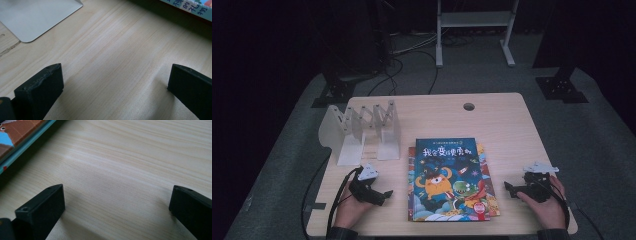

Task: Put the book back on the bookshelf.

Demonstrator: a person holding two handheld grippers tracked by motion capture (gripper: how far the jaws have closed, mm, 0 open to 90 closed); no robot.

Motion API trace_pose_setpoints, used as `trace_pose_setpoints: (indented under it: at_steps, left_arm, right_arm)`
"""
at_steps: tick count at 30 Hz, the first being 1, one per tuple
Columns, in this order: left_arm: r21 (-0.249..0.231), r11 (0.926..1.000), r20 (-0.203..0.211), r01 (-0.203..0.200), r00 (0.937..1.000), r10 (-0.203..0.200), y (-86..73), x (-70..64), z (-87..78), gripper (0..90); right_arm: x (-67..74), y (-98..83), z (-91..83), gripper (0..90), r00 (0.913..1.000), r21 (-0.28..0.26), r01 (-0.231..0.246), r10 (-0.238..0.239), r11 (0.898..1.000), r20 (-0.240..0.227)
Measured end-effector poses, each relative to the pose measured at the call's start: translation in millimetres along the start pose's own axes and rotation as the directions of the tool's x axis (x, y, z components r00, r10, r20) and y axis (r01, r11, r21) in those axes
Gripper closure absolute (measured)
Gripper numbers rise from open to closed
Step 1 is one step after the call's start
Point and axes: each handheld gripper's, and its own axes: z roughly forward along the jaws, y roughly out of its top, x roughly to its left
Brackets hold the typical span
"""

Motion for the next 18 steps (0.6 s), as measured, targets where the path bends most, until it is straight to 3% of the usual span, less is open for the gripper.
trace_pose_setpoints:
  at_steps: [6, 7, 9, 12, 18]
  left_arm:
    - [0.0, 1.0, 0.0, 0.0, 1.0, 0.0, 0.0, 0.0, 0.0, 0.0]
    - [0.0, 1.0, 0.0, 0.0, 1.0, 0.0, 0.0, 0.0, 0.0, 0.0]
    - [0.0, 1.0, 0.0, 0.0, 1.0, 0.0, 0.0, 0.1, 0.0, 0.0]
    - [0.0, 1.0, 0.002, -0.002, 1.0, 0.002, 0.0, -0.1, 0.0, 0.0]
    - [0.0, 1.0, 0.003, -0.002, 1.0, 0.002, 0.1, 0.0, 0.1, 0.0]
  right_arm:
    - [2.7, 0.3, 0.3, 0.0, 1.0, 0.002, 0.0, 0.0, 1.0, -0.004]
    - [2.7, 0.4, 0.4, 2.5, 0.9999, -0.003, 0.007, -0.007, 1.0, -0.008]
    - [3.4, -0.6, -3.6, 19.5, 0.9999, -0.029, 0.007, -0.007, 1.0, -0.01]
    - [4.1, 0.5, -5.2, 25.7, 0.9996, -0.033, 0.011, -0.012, 0.999, -0.025]
    - [7.6, 10.4, -11.5, 26.9, 0.9982, -0.051, -0.017, 0.014, 0.999, -0.059]
